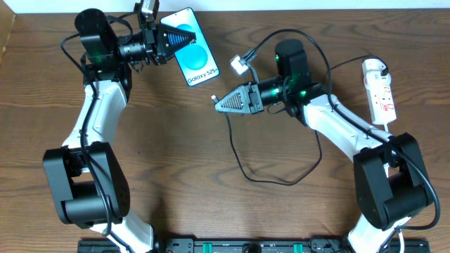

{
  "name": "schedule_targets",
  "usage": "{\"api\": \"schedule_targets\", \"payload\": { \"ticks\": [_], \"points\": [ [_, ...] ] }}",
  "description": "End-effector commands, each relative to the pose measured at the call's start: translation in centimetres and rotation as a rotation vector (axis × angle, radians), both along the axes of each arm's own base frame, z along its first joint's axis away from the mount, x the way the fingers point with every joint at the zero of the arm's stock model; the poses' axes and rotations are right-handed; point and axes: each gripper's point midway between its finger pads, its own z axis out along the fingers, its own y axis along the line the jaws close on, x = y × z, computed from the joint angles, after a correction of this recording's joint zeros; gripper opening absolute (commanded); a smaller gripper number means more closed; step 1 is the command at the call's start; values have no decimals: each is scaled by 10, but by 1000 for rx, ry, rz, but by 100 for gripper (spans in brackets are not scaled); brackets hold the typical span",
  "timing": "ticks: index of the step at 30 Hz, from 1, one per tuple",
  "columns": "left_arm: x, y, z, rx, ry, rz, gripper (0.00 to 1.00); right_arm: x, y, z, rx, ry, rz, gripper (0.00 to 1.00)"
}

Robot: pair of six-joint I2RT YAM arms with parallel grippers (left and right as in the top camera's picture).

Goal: Plug charger to phone and switch on socket
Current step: 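Lift the cable tip with the right gripper toward the phone, then push the USB-C tip up into the phone's bottom port with right gripper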

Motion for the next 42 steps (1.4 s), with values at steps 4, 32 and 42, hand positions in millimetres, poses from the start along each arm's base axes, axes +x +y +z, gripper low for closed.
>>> {"api": "schedule_targets", "payload": {
  "ticks": [4,32,42],
  "points": [
    [18,7,14,-11,4,119,7,-3,3,34,58,-29,22,1],
    [16,-6,14,8,-73,97,7,39,1,54,73,23,-195,1],
    [13,-16,14,8,-73,75,7,42,1,54,73,22,-207,1]
  ]
}}
